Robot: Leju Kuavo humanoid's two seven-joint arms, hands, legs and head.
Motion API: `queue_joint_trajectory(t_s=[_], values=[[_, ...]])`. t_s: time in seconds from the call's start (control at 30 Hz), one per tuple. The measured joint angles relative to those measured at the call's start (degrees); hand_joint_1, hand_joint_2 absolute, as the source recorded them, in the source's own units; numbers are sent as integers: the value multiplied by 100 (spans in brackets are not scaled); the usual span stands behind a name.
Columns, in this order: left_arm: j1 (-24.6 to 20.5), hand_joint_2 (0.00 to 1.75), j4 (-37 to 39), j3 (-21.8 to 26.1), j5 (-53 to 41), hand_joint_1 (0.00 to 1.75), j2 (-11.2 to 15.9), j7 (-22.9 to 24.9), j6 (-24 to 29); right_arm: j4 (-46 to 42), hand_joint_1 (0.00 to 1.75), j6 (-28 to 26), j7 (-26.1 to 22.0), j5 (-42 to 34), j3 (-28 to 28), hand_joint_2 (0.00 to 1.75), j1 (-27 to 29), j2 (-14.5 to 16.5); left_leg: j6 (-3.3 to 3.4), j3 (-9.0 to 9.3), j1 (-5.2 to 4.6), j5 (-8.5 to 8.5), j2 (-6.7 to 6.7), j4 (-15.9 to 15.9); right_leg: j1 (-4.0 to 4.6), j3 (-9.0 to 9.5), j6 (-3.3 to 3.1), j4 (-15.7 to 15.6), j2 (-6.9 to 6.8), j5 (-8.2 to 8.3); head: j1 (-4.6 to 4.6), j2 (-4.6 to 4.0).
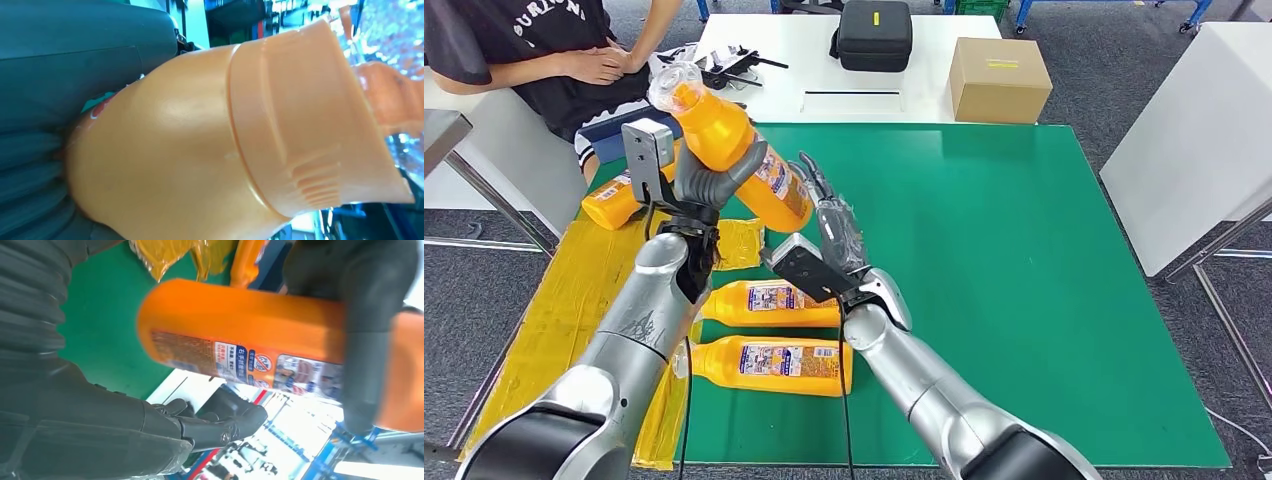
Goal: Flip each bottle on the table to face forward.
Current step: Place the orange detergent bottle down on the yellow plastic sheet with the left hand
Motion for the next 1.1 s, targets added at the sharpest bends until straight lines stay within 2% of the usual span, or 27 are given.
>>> queue_joint_trajectory(t_s=[0.1, 0.27, 0.37, 0.53, 0.63, 0.77, 1.03, 1.07, 1.1], values=[[12, 175, 17, 105, -320, 175, 121, -114, 330, -964, 0, 220, 358, 438, 25, 175, 459, -150, 0, -2, 0, 0, 0, 0, -1, -1, 0, 0, -1, 0, 1, 0], [102, 175, -13, 216, -1428, 175, 381, -181, 1605, -2645, 0, 251, 939, 1247, 176, 175, 1196, -598, 0, -5, -1, -1, -1, -1, -3, -2, 0, -3, -1, -1, 1, 0], [140, 175, -29, 251, -2398, 175, 547, -3, 2350, -3461, 0, 127, 1170, 1798, 270, 175, 1564, -918, 0, -6, -1, -1, -2, 0, -3, -1, 0, -6, -4, -1, 1, 0], [117, 175, 94, 283, -3912, 175, 799, 441, 3062, -4353, 0, -103, 1338, 2547, 417, 175, 2065, -1417, 0, -6, -2, -1, -1, 0, -3, -1, 0, -8, -3, -1, 2, 0], [56, 175, 277, 281, -4601, 175, 891, 687, 3222, -4650, 0, -121, 1486, 2856, 504, 175, 2233, -1660, 0, -5, -2, -1, -1, 0, -3, -2, 0, -9, -4, 0, 2, 0], [-83, 175, 626, 146, -5801, 175, 961, 1347, 3469, -4864, 0, -137, 1702, 3262, 590, 175, 2381, -1923, 0, -4, -3, -1, -1, 0, -2, -1, 0, -9, -3, 0, 2, 0], [-409, 175, 1296, -199, -7398, 175, 971, 2388, 3463, -5235, 0, 24, 2171, 3886, 614, 175, 2525, -2243, 0, -5, -2, -1, -1, 0, -2, -2, 0, -8, -1, 0, 1, 0], [-448, 175, 1365, -229, -7505, 167, 970, 2459, 3444, -5272, 0, 41, 2198, 3920, 615, 175, 2531, -2271, 0, -5, -2, -1, -1, 0, -2, -2, 0, -8, -1, 0, 1, 0], [-481, 175, 1426, -252, -7577, 131, 970, 2511, 3421, -5303, 0, 48, 2215, 3941, 616, 175, 2535, -2299, 0, -4, -2, -1, -1, 0, -2, -2, 0, -9, -1, 0, 1, 0]])
